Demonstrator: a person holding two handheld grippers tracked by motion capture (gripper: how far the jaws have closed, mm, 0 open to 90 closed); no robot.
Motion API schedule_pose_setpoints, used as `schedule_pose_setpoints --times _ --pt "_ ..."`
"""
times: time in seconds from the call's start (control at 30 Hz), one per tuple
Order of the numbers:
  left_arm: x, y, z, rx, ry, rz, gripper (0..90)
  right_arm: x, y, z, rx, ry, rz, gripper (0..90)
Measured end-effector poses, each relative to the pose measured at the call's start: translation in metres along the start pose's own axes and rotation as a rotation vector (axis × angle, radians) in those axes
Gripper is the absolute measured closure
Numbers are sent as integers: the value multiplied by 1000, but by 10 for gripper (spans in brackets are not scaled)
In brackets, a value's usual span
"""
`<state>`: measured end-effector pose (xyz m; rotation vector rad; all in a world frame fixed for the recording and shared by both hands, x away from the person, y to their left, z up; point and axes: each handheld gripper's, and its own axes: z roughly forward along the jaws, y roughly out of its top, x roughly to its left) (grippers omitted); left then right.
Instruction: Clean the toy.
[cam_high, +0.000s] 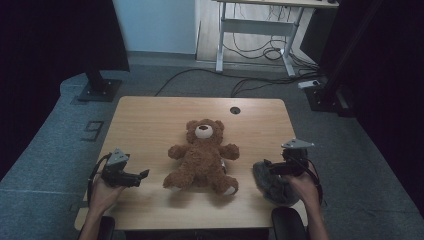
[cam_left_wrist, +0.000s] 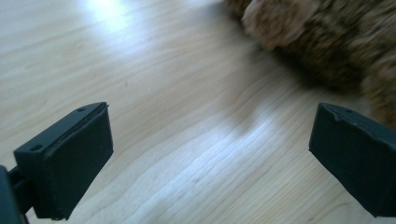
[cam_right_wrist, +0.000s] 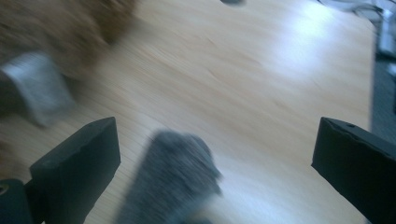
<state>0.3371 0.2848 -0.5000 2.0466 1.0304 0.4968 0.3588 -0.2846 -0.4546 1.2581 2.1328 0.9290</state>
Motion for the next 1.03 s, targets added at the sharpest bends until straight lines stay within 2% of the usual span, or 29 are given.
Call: schedule_pose_setpoints --times 0.1,0.27,0.43,0.6,0.63,0.67,0.83,1.03 --pt "3 -7 5 20 15 2 0 -10 -19 5 10 -28 52 8" --pt "6 -16 14 59 20 11 0 -15 -49 20 45 -39 99 7" --pt "6 -23 25 109 17 15 0 -19 -69 36 72 -51 129 2" --pt "5 -29 37 171 14 21 0 -22 -79 43 52 -45 158 0" --pt "5 -29 37 171 14 21 0 -22 -81 44 48 -39 170 0" --pt "7 -30 39 179 -7 -3 0 -22 -83 45 41 -29 188 0" --pt "7 -30 40 179 -4 -7 0 -25 -91 51 26 29 272 0" --pt "7 -30 39 180 -2 -8 0 -26 -92 51 14 34 265 0"
